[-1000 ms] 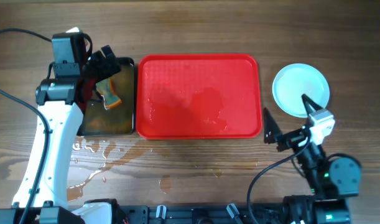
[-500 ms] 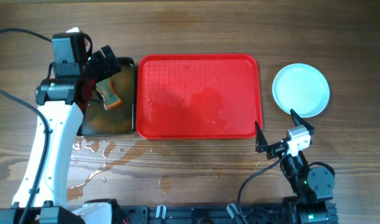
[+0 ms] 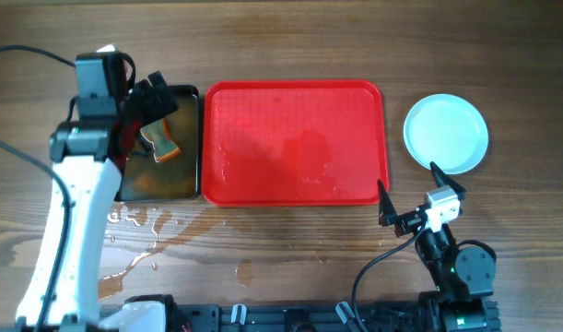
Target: Clean dirty plates on tray and stack at the side
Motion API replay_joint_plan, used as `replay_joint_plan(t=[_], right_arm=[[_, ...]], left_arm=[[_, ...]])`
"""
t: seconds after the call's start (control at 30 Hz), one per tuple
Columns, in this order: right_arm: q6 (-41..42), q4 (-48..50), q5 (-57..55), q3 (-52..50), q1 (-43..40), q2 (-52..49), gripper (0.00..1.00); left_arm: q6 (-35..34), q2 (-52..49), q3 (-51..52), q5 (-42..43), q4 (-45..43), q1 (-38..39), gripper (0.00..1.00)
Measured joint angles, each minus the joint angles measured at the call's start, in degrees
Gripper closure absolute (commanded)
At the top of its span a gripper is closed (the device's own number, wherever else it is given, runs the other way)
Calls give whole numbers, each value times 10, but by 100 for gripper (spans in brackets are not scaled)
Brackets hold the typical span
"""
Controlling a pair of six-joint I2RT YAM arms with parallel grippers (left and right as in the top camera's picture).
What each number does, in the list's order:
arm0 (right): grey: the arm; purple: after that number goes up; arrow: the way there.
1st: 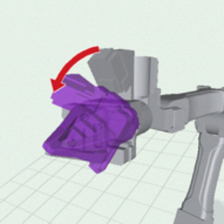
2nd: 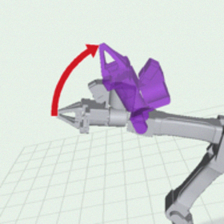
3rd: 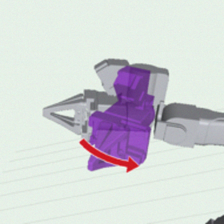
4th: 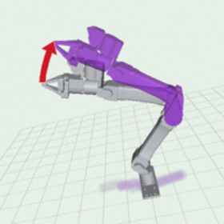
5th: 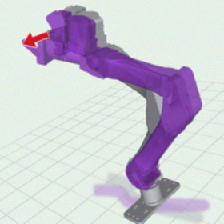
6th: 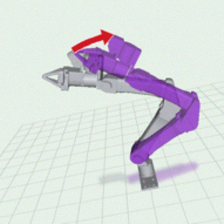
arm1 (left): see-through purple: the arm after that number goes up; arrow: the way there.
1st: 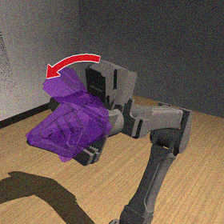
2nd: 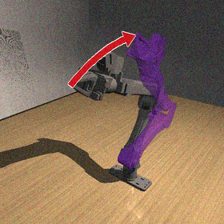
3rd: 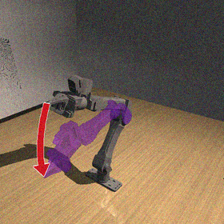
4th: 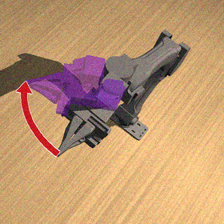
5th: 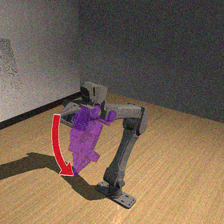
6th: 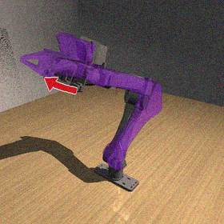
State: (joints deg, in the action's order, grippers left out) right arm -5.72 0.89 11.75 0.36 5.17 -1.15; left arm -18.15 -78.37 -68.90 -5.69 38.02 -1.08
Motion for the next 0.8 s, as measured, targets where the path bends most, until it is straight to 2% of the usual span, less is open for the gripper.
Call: replay_joint_plan(t=[0.07,0.1,0.23,0.33,0.43,0.67,0.8], right_arm=[[0,0,0,0,0,1,0],[0,0,0,0,0,2,0],[0,0,0,0,0,4,0],[-2,0,0,0,0,5,0],[-2,0,0,0,0,4,0],[-2,0,0,0,0,4,0],[-2,0,0,0,0,4,0]], left_arm=[[0,71,29,-4,-10,3,0],[0,124,70,-4,-49,4,0],[0,350,317,-1,-212,4,0],[0,512,488,7,-295,4,0],[8,623,574,16,-332,4,0],[95,737,645,42,-357,4,0],[116,773,677,43,-349,4,0]])
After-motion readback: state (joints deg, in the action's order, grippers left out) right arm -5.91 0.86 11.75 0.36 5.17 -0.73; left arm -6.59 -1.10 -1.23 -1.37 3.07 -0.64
